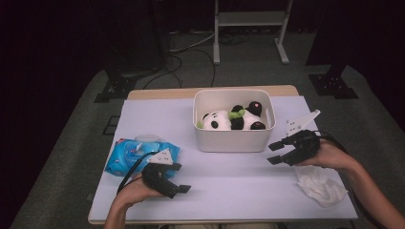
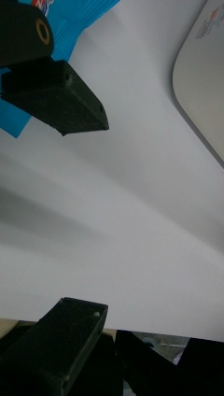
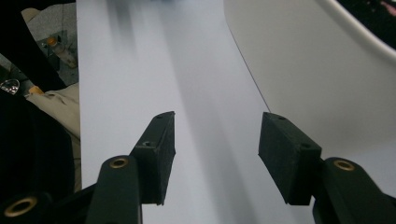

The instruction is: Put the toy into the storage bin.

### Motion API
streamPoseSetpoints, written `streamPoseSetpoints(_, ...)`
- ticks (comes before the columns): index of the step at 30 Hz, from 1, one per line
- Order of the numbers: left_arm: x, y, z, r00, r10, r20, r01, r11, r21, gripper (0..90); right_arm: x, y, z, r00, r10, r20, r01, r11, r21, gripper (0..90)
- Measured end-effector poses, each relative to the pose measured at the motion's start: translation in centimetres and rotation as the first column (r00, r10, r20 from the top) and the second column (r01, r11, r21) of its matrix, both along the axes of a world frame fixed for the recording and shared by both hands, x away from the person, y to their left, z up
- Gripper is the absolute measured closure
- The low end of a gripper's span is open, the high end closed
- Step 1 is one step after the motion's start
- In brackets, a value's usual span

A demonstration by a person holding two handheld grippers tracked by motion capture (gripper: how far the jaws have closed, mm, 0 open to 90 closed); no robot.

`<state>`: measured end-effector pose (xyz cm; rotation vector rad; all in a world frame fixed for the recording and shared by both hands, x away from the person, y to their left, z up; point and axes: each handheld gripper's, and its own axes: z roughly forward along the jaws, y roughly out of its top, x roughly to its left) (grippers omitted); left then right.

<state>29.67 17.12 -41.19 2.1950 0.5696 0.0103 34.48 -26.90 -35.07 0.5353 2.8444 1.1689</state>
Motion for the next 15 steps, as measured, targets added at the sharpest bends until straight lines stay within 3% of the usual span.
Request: streamPoseSetpoints(15,0.0,0.1,-0.1,1.0,-0.004,-0.002,0.004,0.9999,0.01,10.1,-1.0,-0.3,-2.2,0.9995,-0.011,-0.031,0.012,1.0,0.016,44.0)
